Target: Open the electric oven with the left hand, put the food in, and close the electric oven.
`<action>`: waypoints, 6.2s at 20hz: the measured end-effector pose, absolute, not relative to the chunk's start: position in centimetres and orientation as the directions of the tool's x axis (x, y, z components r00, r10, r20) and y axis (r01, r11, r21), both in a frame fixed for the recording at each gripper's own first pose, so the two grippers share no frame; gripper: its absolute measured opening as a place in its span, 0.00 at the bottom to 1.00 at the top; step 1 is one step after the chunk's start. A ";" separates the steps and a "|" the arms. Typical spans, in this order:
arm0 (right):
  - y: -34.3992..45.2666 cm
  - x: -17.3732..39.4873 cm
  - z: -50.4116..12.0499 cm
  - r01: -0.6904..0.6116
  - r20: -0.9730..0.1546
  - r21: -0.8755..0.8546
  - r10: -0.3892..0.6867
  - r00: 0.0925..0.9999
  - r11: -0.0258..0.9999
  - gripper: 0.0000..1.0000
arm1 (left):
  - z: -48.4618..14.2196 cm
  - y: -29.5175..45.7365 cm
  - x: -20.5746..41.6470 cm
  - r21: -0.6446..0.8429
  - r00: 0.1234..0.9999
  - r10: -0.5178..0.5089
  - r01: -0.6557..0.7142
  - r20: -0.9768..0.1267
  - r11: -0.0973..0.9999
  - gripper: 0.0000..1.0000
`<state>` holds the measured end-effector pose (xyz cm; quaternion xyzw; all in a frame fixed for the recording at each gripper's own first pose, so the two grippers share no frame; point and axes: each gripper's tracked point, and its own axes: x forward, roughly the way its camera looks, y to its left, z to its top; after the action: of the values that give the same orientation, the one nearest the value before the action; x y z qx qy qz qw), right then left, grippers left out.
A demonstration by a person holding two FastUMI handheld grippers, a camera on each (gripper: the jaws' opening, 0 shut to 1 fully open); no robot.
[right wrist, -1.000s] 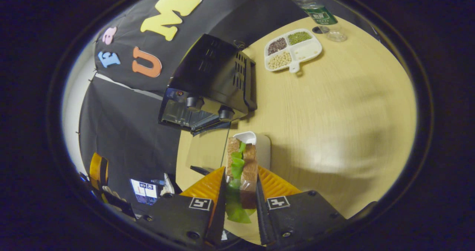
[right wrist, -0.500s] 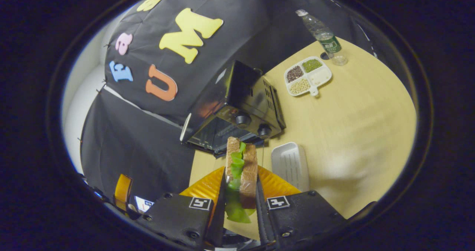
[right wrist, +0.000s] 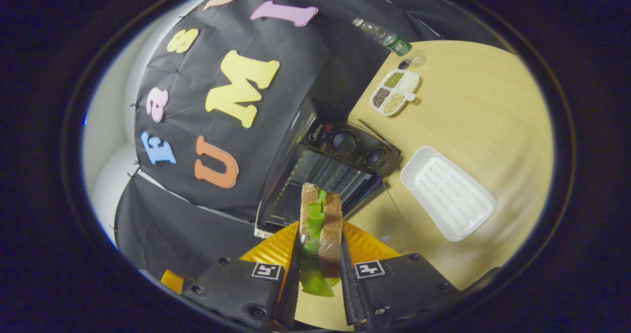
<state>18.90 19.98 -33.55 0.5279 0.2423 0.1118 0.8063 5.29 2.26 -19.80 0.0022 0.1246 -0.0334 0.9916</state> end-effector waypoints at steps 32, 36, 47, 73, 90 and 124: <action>29.1 35.5 -38.8 0.170 -0.382 0.744 0.204 0.901 0.646 0.74 | -25.1 8.9 3.8 -0.050 0.939 0.040 -0.061 -0.341 0.997 0.96; 27.9 35.5 -39.5 0.157 -0.424 0.615 0.156 0.892 0.773 0.89 | -24.9 8.8 4.0 -0.046 0.943 0.039 -0.057 -0.329 0.997 0.96; 24.7 33.6 -36.7 0.104 -0.408 0.436 0.093 0.908 0.894 0.96 | -23.9 9.1 3.6 -0.037 0.954 0.056 -0.069 -0.295 0.997 0.96; -5.3 7.9 -13.7 0.013 -0.149 -0.025 -0.017 0.989 1.000 0.97 | -37.4 -3.5 3.5 0.009 0.884 -0.028 0.037 -0.466 0.999 0.96; -8.5 9.3 -18.3 0.007 -0.271 -0.024 -0.013 0.962 1.000 0.97 | -49.9 -7.7 7.2 -0.008 0.780 -0.040 0.045 -0.624 0.999 0.96; -9.3 12.5 -13.6 0.034 -0.239 0.028 -0.027 0.971 0.999 0.97 | -35.9 -5.7 20.7 0.027 0.907 -0.028 0.043 -0.420 0.999 0.97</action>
<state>12.48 -9.34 -13.61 0.0161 0.1201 -0.0153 0.9925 20.66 -5.65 -35.87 0.0178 0.2145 -0.0183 0.9764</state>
